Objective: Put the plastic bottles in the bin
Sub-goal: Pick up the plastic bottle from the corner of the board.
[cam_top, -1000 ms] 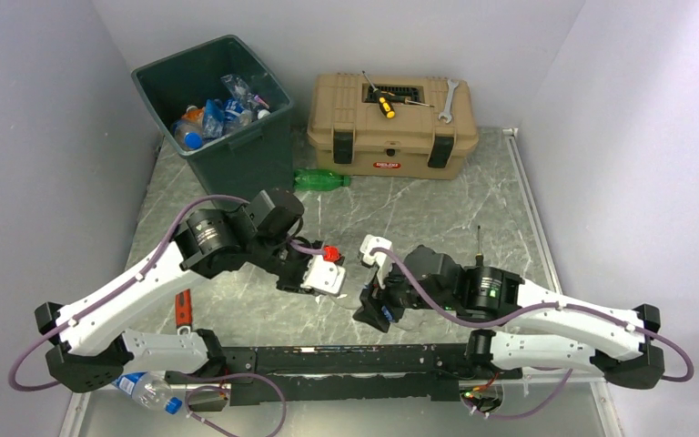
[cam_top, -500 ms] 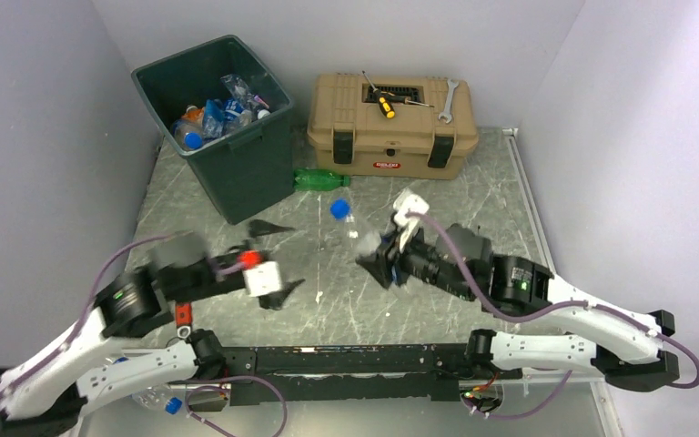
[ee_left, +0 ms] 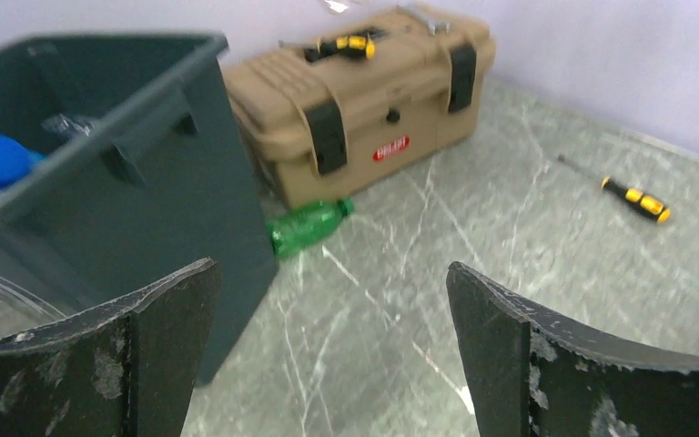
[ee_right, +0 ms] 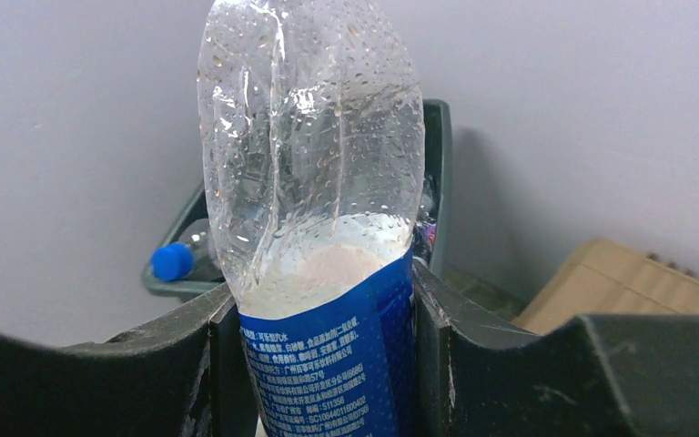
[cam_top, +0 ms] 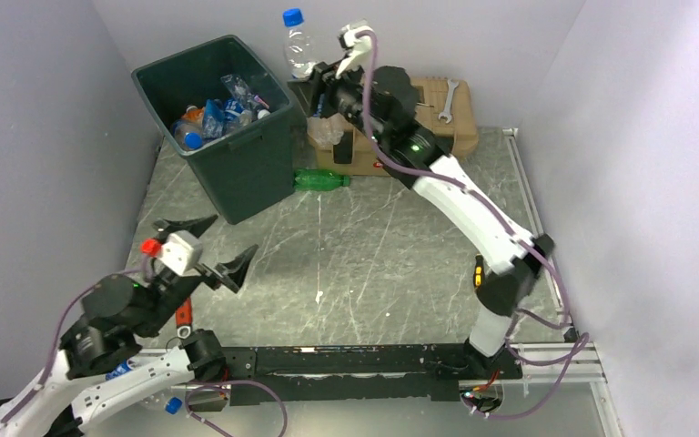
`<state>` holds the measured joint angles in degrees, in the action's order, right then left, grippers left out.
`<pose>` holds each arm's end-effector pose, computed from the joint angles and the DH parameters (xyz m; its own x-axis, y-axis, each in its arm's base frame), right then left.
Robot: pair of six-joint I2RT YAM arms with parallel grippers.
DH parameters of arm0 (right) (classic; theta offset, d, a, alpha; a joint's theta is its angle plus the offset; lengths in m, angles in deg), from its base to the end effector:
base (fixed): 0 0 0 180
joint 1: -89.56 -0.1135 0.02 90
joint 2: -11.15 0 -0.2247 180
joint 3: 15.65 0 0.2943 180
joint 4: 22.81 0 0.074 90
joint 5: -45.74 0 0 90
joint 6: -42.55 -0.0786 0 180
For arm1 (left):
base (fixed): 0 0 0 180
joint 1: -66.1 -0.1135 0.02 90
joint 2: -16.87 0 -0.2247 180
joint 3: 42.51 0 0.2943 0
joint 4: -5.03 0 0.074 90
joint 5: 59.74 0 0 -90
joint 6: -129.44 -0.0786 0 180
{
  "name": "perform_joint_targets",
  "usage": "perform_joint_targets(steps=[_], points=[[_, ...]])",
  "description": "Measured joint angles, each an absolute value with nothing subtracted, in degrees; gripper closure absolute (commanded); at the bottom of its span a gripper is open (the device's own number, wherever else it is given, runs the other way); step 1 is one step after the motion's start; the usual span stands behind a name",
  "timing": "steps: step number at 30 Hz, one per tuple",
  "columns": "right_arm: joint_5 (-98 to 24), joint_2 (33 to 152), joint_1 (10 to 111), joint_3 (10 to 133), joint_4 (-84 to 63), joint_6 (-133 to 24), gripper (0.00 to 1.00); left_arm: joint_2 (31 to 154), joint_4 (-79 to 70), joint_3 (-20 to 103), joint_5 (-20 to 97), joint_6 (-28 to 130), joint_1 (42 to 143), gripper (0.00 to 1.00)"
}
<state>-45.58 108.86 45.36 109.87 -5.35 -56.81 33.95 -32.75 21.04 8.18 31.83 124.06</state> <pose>0.3314 0.3198 0.5009 0.0164 0.2427 -0.9700 -0.6926 0.7024 0.1641 0.1062 -0.1141 0.4151 0.1574 -0.0201 -0.9873 0.5726 0.8164 0.0746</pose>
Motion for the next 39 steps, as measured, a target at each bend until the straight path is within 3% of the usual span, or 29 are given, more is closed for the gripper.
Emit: perform_joint_targets(steps=[7,12,23,28,39], points=[[-33.32,124.64,51.48,115.2,-15.91,-63.85,0.63,33.28,-30.87,11.75,7.87,31.74,124.06,0.01],[-27.61,136.05,53.18,126.57,-24.06,-68.99,0.63,31.24,-29.1,10.57,7.94,31.83,124.06,0.0],[-24.23,141.84,52.68,131.6,-44.98,-79.5,0.6,27.57,-28.38,7.6,8.44,34.14,124.06,0.0],[-25.93,147.7,51.87,140.71,-45.96,-78.3,0.57,28.86,-27.95,7.45,9.12,34.12,124.04,0.01],[-28.01,151.5,50.25,141.24,-46.66,-73.03,0.56,33.34,-26.15,6.77,13.71,34.23,121.0,0.01]])
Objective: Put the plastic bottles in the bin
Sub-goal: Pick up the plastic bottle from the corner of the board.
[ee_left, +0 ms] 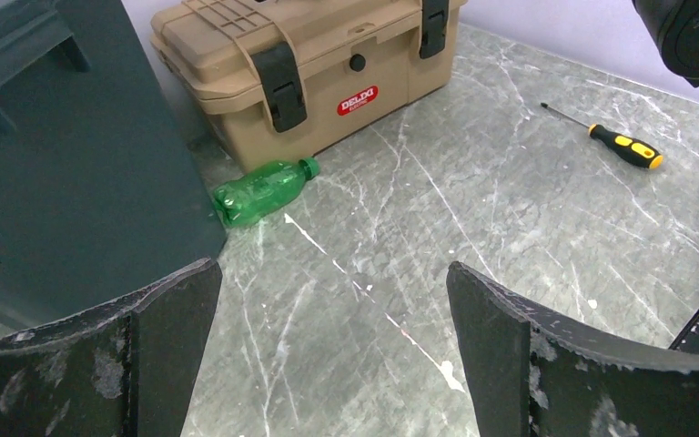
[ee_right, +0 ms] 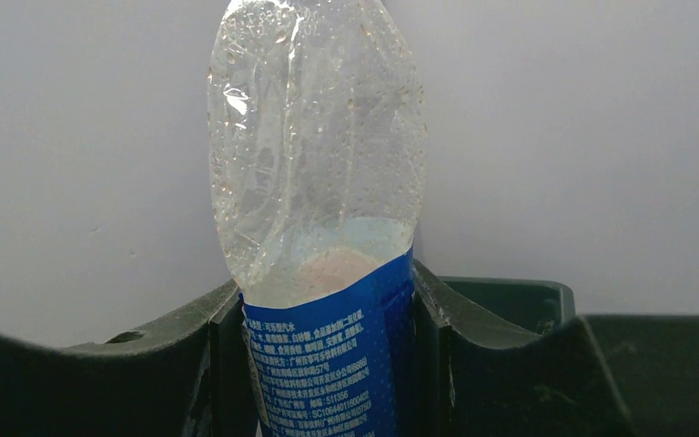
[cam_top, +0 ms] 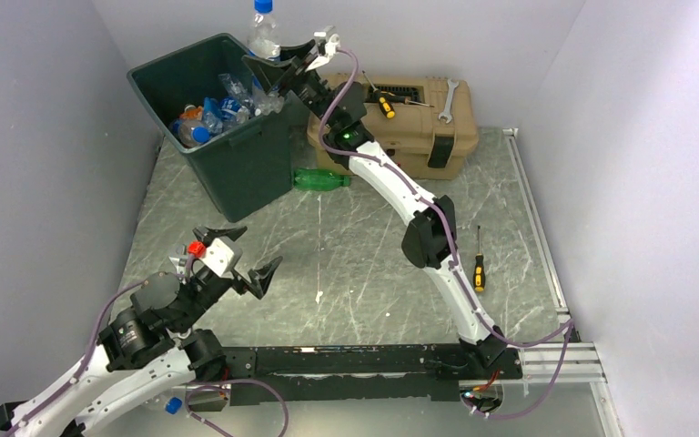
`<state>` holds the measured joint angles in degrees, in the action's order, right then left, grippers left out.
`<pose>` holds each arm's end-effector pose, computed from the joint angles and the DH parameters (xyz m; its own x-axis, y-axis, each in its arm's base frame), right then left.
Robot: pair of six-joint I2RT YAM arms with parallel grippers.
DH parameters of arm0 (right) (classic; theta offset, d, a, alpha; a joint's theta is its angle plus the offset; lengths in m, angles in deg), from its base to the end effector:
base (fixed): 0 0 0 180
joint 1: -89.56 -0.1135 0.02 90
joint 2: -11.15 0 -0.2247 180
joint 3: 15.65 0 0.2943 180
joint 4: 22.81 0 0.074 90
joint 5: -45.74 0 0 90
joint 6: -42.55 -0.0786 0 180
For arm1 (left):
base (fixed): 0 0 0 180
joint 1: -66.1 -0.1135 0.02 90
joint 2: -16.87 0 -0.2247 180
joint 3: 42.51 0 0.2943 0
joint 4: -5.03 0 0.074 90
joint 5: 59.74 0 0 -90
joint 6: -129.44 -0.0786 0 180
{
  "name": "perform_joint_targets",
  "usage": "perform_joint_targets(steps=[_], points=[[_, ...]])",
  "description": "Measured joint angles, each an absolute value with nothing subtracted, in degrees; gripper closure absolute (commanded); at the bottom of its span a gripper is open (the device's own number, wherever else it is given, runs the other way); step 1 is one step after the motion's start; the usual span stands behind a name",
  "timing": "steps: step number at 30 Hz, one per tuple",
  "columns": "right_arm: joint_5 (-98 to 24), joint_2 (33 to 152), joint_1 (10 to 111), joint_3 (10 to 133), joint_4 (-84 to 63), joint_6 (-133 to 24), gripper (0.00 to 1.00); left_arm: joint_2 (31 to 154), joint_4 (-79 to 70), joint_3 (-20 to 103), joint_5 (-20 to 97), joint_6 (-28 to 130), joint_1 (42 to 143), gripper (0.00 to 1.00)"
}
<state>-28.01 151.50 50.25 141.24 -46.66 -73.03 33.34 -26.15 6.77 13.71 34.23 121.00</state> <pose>0.4418 0.3901 0.4375 0.1184 0.6327 -0.7653 -0.9138 0.3710 0.1653 0.1340 -0.1517 0.3409 0.0726 0.0480 -0.9962 0.6165 0.7830 0.0827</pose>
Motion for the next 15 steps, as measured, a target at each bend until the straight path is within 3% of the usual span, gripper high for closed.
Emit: perform_joint_targets(steps=[9,12,15], points=[[-30.0,152.07,49.47,138.81,-53.68,-73.43,0.61,32.77,-24.86,6.37,14.56,34.34,119.91,0.0],[-29.45,148.2,49.29,133.0,-54.88,-73.27,0.62,31.97,-22.46,6.2,13.73,34.14,119.91,0.01],[-27.44,137.49,49.05,119.75,-52.39,-72.31,0.63,34.74,-20.8,9.39,14.03,33.71,119.91,0.0]])
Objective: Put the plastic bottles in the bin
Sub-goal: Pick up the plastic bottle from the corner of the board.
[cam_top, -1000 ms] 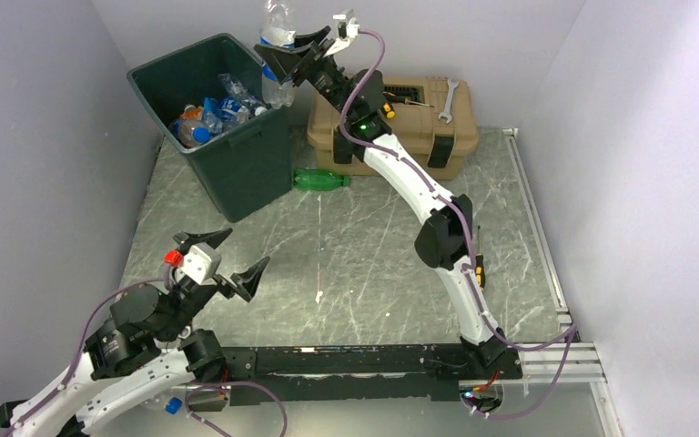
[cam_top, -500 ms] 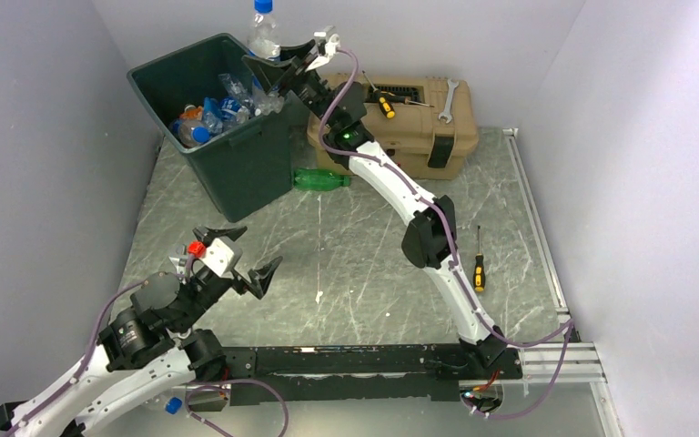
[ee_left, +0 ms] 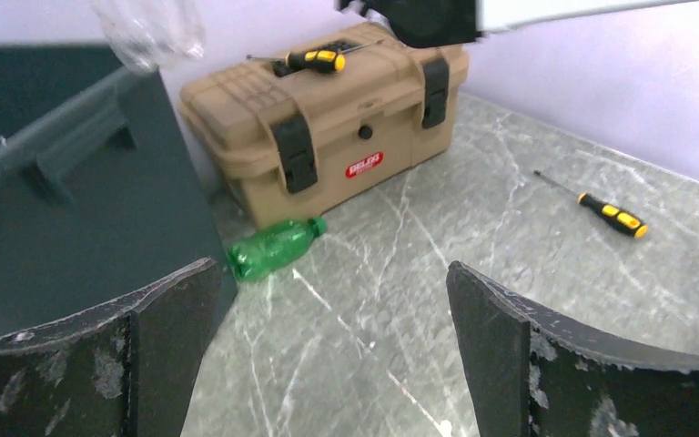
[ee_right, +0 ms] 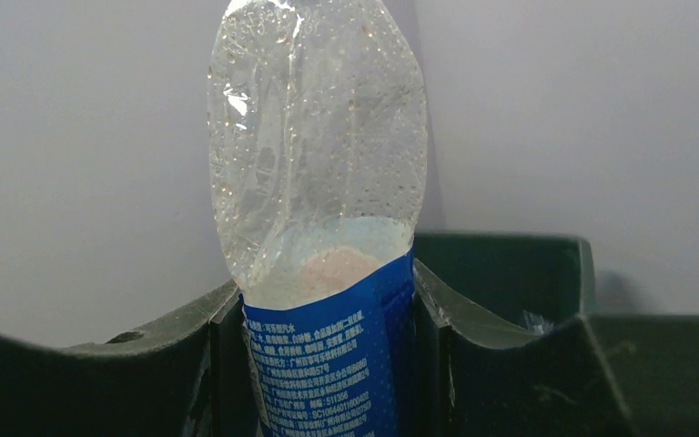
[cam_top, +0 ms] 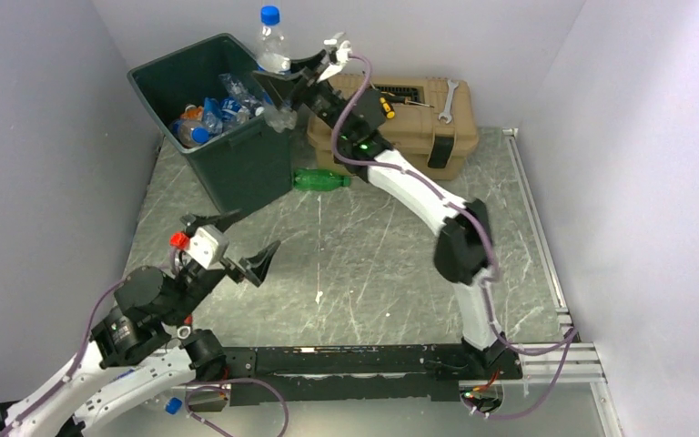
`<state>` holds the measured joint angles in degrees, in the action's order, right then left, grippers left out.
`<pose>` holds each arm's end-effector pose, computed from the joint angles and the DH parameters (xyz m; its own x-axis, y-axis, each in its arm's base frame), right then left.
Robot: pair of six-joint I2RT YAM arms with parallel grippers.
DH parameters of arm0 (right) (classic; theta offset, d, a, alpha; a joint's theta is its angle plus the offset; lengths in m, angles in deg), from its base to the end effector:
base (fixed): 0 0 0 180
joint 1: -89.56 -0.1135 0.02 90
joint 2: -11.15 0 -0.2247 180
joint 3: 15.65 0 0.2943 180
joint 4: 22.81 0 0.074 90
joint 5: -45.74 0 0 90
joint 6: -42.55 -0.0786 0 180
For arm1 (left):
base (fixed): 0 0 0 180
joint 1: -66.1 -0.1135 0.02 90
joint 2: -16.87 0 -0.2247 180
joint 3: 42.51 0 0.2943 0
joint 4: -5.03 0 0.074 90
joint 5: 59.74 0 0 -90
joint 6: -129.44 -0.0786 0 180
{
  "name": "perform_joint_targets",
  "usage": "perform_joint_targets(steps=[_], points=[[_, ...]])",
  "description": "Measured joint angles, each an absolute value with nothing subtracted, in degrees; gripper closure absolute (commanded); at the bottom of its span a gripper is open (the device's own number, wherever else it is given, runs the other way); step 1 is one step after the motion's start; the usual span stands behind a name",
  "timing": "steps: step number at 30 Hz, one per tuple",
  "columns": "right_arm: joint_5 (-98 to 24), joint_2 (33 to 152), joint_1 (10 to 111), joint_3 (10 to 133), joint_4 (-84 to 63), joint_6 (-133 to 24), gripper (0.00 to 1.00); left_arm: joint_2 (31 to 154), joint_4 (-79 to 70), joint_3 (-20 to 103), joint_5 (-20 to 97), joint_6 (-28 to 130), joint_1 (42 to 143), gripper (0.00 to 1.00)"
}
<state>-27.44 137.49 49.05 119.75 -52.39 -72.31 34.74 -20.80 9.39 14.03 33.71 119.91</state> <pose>0.4113 0.3813 0.4340 0.0971 0.6123 -0.7847 -0.9197 0.3566 0.1644 0.1346 -0.1468 0.3685 0.1449 -0.0356 -0.9888 0.6001 0.7977 0.0592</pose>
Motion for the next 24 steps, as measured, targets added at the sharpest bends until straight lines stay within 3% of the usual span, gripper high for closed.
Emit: perform_joint_targets(steps=[8,13,17,24], points=[[-29.08,90.72,48.05,71.36,-45.72,-62.32,0.65,56.34,-14.94,31.14,21.71,35.04,119.91,0.01],[-31.11,68.77,47.94,56.15,-41.24,-59.37,0.66,63.83,-3.84,32.36,24.44,41.84,119.86,0.01],[-31.35,58.28,47.94,46.88,-36.13,-60.42,0.67,72.79,0.03,39.09,27.19,46.95,119.71,0.0],[-30.24,53.76,47.94,38.44,-29.42,-65.23,0.67,81.03,5.08,42.5,35.28,53.88,119.69,0.0]])
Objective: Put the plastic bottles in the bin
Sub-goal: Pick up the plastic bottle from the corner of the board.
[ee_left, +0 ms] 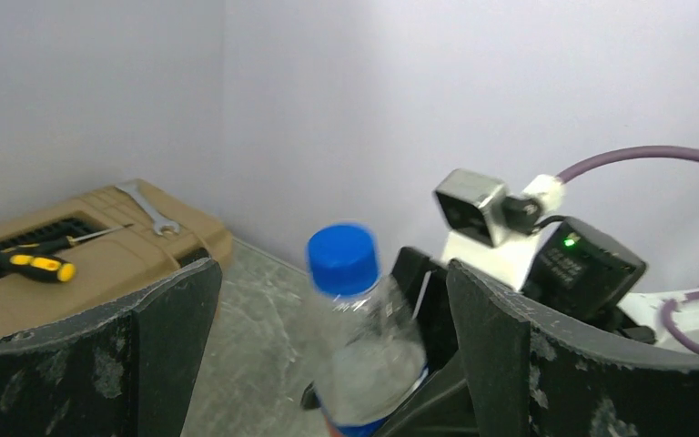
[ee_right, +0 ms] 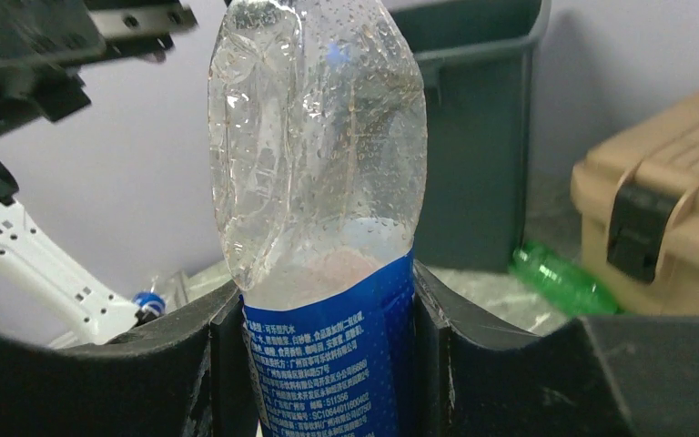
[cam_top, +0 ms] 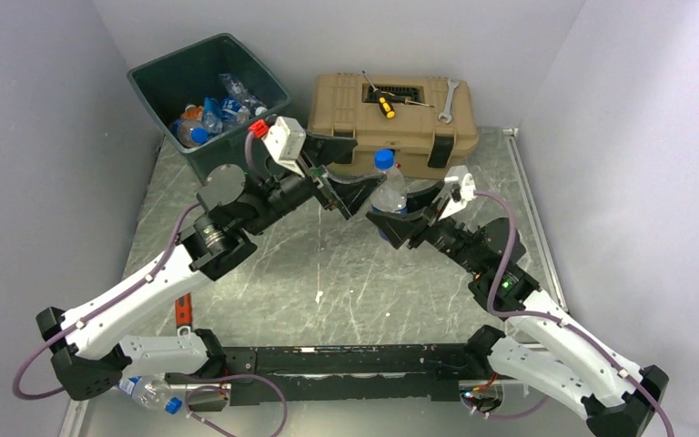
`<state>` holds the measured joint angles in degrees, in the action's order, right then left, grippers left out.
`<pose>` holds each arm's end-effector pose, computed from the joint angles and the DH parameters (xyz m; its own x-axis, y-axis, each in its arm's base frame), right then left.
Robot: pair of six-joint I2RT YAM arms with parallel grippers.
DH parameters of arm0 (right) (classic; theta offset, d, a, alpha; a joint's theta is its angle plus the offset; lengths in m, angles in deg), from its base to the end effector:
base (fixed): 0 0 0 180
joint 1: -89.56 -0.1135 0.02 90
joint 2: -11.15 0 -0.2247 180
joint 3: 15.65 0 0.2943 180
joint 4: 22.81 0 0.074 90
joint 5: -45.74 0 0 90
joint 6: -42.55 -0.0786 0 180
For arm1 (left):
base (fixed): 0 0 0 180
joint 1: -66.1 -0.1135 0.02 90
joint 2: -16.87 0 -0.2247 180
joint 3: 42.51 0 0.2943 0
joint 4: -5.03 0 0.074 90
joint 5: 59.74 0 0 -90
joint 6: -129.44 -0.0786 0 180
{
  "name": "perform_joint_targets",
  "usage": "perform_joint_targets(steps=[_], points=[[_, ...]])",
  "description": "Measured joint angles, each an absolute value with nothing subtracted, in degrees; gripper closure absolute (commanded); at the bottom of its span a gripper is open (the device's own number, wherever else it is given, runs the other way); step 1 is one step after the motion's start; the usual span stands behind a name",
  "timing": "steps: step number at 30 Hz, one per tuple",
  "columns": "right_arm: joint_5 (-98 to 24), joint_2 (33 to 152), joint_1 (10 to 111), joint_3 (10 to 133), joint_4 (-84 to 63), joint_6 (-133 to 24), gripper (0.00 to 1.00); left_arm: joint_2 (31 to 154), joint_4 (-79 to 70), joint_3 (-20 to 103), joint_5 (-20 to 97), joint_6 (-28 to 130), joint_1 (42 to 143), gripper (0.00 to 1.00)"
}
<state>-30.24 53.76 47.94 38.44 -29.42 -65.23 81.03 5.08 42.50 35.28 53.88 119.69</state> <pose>0.2011 0.2041 0.3709 -0.0283 0.3712 -0.9281 -0.8484 0.4820 0.2186 0.1959 -0.2772 0.4748 -0.0070 -0.4091 -0.9125 0.8762 0.4373 -0.2027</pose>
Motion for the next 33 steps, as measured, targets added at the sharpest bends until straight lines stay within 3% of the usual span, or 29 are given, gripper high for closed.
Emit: perform_joint_targets(steps=[22,26,31,33], points=[[-27.33,51.68,47.89,35.71,-29.09,-70.61,0.67,86.67,-0.54,47.18,45.49,58.05,119.69,0.0],[-26.94,52.49,47.89,35.71,-29.09,-70.04,0.67,88.99,-2.81,49.63,46.71,58.27,119.69,0.08],[-25.84,53.04,47.89,35.71,-28.28,-68.36,0.68,90.94,-5.13,50.9,47.1,58.75,119.69,0.28],[-25.8,52.93,47.89,35.71,-27.97,-67.81,0.67,91.37,-5.94,50.92,47.43,58.93,119.69,0.3]])
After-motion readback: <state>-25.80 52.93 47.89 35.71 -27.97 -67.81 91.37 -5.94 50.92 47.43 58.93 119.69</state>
